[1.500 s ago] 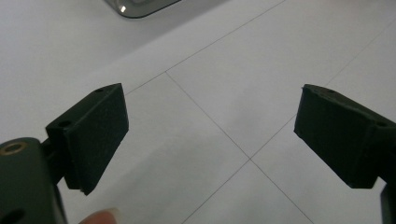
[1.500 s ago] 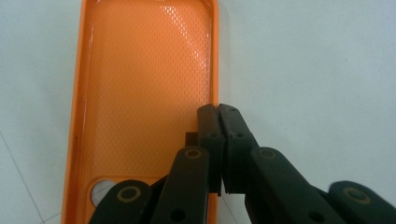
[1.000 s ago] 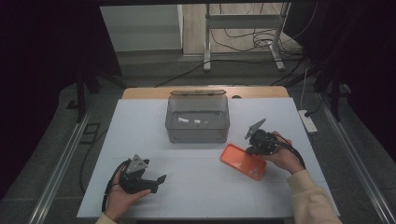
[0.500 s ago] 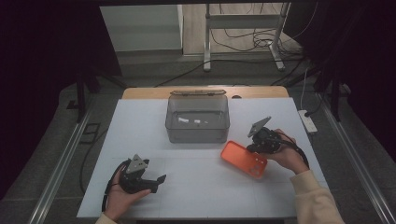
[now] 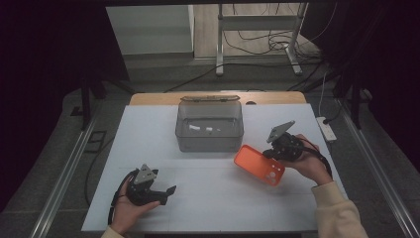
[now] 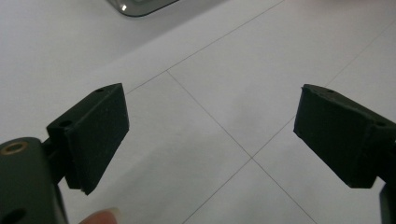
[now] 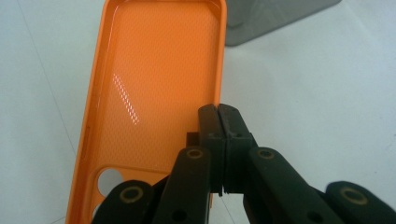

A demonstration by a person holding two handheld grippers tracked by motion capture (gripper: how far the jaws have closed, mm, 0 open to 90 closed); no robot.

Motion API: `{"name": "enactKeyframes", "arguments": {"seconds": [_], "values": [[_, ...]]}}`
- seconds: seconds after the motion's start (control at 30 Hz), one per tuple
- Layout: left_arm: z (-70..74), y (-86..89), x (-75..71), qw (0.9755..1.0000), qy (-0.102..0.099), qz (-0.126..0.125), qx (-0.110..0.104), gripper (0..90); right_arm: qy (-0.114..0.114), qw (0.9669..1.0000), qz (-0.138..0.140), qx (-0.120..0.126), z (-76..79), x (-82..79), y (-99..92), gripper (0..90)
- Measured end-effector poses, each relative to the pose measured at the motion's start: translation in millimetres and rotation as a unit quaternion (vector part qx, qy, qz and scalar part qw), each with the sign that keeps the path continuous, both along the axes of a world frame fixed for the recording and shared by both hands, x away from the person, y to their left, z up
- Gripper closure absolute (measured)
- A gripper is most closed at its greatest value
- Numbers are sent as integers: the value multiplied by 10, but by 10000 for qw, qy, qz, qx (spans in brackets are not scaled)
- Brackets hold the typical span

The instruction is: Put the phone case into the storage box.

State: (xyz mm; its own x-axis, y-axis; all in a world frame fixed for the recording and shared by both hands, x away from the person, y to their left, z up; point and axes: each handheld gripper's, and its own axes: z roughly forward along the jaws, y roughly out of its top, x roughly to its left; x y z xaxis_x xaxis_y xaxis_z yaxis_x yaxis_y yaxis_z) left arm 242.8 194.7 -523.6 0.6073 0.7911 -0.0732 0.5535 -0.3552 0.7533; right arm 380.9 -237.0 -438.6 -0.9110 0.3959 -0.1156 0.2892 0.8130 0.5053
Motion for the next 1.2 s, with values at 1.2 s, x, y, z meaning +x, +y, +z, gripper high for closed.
{"name": "enactKeyframes", "arguments": {"seconds": [1.2], "values": [[-10,-6,7,10000,26,-12,17,101,-373,9983,-49,454,336,-175,-12,890]]}}
